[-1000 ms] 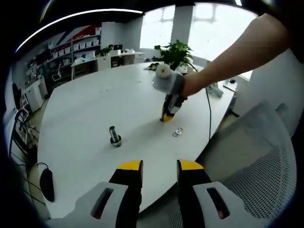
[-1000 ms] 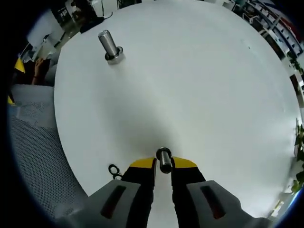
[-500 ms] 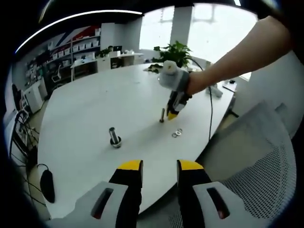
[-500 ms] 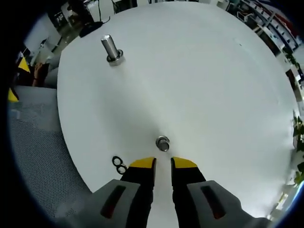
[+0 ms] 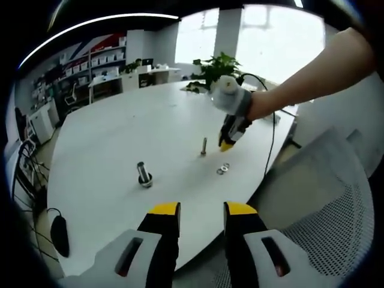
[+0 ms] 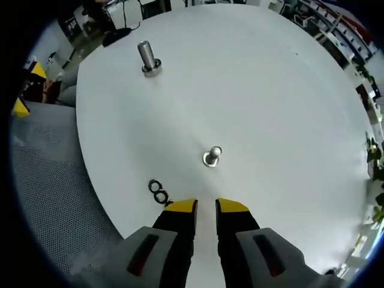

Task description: Place the washer onto the threaded stud by aligning its center hole with the stud, sliding it down to the base, and recovering from edge contact or off-axis alignment until the washer reaches the visible bottom stop.

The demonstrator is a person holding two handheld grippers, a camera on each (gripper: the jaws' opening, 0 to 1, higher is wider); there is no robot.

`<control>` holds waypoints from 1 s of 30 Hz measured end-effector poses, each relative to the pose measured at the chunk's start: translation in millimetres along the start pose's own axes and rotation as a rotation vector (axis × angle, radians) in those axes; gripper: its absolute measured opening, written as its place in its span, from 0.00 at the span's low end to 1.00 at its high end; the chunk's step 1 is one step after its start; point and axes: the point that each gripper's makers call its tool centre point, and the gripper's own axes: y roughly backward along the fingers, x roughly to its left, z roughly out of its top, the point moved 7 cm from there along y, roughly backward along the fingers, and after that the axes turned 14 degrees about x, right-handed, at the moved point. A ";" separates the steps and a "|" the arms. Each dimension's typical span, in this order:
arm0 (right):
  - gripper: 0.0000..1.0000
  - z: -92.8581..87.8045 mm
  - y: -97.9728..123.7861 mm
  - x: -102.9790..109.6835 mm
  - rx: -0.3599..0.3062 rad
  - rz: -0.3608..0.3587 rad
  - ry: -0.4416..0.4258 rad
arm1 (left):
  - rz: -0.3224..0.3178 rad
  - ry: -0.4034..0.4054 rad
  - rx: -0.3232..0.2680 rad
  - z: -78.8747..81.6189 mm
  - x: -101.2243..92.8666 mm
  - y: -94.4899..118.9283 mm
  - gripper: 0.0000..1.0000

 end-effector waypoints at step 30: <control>0.16 -9.6 -24.3 38.9 0.040 0.000 0.198 | 0.021 -0.018 0.018 -2.3 -1.0 0.4 0.27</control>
